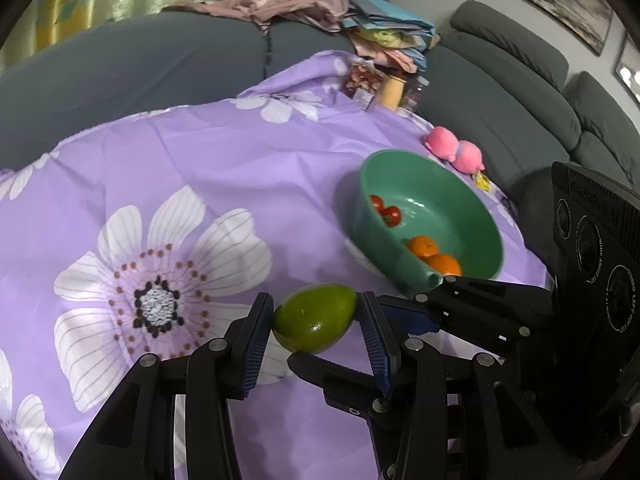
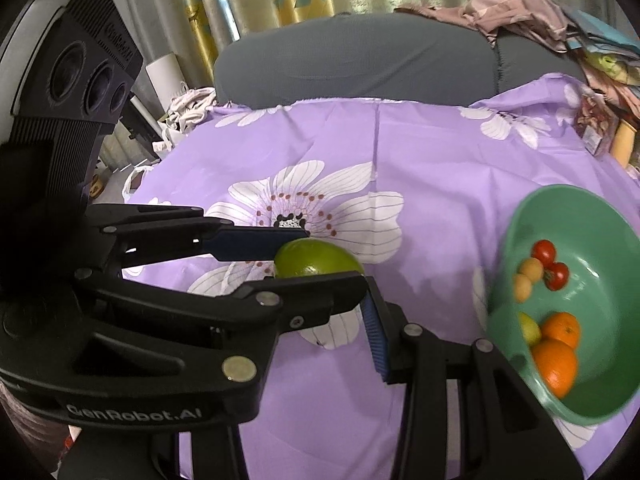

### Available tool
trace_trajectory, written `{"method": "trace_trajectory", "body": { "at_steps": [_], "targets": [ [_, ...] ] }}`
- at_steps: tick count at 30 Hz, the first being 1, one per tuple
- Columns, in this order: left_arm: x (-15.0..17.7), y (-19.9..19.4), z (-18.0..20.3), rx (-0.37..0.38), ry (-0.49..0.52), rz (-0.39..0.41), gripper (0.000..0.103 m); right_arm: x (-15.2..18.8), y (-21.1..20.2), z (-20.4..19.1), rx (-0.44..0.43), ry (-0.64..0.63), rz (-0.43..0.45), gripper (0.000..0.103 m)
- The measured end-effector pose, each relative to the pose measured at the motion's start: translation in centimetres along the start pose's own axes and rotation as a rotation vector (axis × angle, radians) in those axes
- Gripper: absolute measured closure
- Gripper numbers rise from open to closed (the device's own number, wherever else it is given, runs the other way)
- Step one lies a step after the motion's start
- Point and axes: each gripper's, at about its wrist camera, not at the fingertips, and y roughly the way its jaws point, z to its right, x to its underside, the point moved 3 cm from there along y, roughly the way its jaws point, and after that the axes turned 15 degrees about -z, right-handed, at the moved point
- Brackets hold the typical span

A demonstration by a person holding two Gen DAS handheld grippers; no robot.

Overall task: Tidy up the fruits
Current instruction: 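Carry the green fruit with the left gripper over the bowl and release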

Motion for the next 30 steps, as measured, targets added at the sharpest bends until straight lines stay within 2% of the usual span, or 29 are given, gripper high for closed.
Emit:
{"method": "trace_trajectory", "body": {
  "at_steps": [13,30],
  "targets": [
    [-1.1,-0.4,4.8,-0.033,0.085,0.004,0.059,2.1,-3.8,2.5,0.010,0.043,0.076,0.061],
    [-3.8,1.4,10.7,-0.035,0.206,-0.018,0.059,3.7,-6.5,7.5,0.030,0.145,0.143,0.061]
  ]
}}
